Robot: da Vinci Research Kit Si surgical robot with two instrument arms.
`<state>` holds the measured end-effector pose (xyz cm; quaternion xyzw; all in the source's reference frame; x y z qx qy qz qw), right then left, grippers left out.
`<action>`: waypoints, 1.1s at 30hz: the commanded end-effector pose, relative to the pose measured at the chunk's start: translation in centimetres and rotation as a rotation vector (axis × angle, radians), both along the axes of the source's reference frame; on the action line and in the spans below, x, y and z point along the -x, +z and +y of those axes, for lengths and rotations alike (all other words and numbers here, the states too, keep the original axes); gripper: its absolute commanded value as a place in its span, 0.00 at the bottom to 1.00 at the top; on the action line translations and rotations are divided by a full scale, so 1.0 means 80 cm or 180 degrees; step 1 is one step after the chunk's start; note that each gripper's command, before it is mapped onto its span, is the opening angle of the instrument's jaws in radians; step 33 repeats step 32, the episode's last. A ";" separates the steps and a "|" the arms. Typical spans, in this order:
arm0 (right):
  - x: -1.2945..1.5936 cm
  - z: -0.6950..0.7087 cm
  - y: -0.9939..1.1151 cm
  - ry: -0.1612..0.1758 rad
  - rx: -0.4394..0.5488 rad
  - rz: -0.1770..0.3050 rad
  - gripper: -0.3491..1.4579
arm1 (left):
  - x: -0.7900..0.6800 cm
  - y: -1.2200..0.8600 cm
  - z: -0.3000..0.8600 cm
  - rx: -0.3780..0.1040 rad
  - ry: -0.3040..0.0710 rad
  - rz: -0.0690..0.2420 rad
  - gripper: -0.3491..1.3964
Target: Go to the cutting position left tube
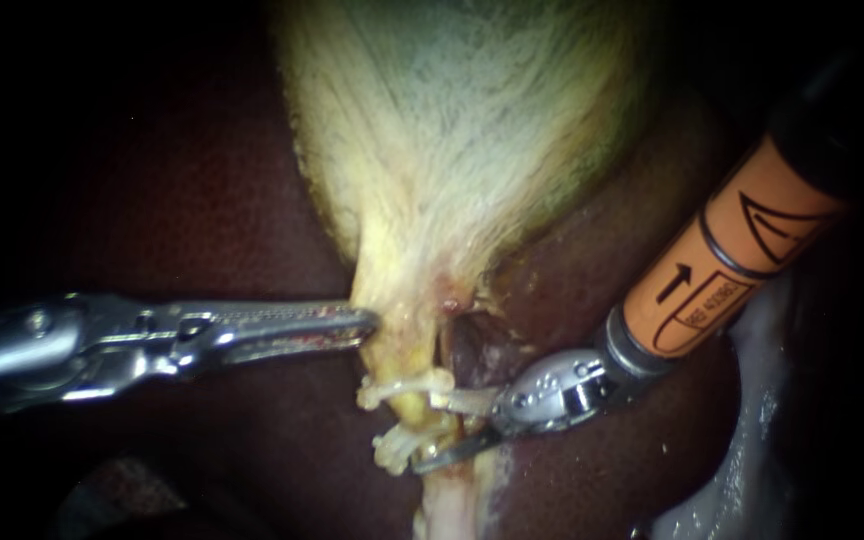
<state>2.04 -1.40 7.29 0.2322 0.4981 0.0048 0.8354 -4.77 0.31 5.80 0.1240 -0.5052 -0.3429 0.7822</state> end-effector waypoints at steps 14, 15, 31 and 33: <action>-0.0052 0.0009 0.0015 0.0347 -0.0497 -0.0057 0.96 | 0.0014 0.0006 -0.0001 -0.0003 0.0008 -0.0008 0.13; -0.0053 0.0009 0.0015 0.0360 -0.0515 -0.0056 0.96 | 0.0014 0.0006 -0.0001 -0.0002 0.0008 -0.0008 0.13; -0.0055 0.0011 0.0016 0.0383 -0.0605 -0.0073 0.96 | 0.0015 0.0008 -0.0001 -0.0003 0.0015 -0.0013 0.13; -0.0054 0.0011 0.0017 0.0382 -0.0605 -0.0073 0.96 | 0.0015 0.0008 -0.0001 -0.0003 0.0015 -0.0013 0.13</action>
